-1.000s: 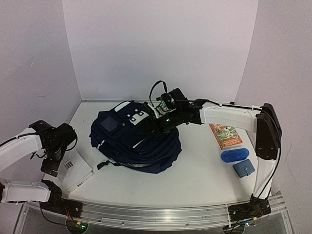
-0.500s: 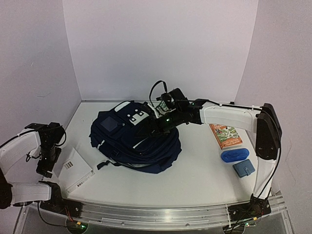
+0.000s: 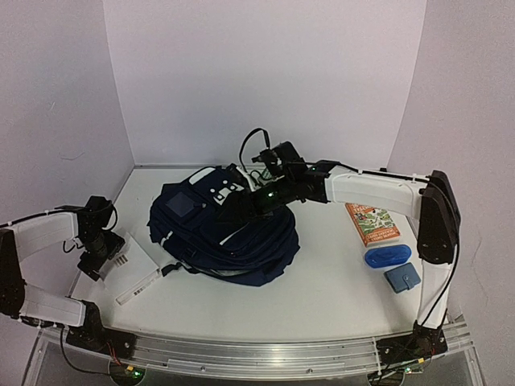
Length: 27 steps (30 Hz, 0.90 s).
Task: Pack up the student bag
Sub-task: Move the book to the center of the board.
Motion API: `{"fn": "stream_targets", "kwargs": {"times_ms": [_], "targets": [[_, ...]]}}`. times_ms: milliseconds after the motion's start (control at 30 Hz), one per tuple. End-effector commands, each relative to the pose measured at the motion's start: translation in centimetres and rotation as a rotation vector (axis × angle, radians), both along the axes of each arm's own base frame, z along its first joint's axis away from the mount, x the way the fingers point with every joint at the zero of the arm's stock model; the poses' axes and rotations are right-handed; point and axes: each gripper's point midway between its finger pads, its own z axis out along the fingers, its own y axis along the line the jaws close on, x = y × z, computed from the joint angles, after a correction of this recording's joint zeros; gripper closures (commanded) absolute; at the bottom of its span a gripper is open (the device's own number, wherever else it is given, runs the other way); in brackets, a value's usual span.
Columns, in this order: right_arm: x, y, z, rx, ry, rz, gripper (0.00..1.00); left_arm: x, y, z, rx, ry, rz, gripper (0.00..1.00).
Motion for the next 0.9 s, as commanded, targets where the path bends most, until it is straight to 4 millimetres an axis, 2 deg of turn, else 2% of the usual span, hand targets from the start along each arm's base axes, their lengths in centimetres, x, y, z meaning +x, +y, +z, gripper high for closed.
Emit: {"fn": "stream_targets", "kwargs": {"times_ms": [0, 167, 433, 667, 867], "targets": [[-0.8, 2.5, -0.5, 0.013, -0.007, 0.043, 0.05, 5.8, -3.8, 1.1, -0.117, -0.163, -0.28, 0.0], [-2.0, 5.2, -1.3, 0.012, -0.012, 0.079, 0.06, 7.0, -5.4, 1.5, -0.168, -0.204, -0.391, 0.0], [-3.4, 8.6, -4.1, -0.024, -0.03, 0.093, 0.13, 6.9, -4.9, 4.6, -0.12, -0.235, -0.411, 0.0], [-3.8, 9.9, -5.5, -0.039, -0.026, 0.091, 0.17, 7.5, -3.3, 6.4, -0.025, -0.242, -0.395, 0.0], [-3.8, 9.6, -6.4, -0.06, -0.027, 0.089, 0.18, 9.5, -4.0, 7.4, -0.041, -0.233, -0.45, 0.0]]}}
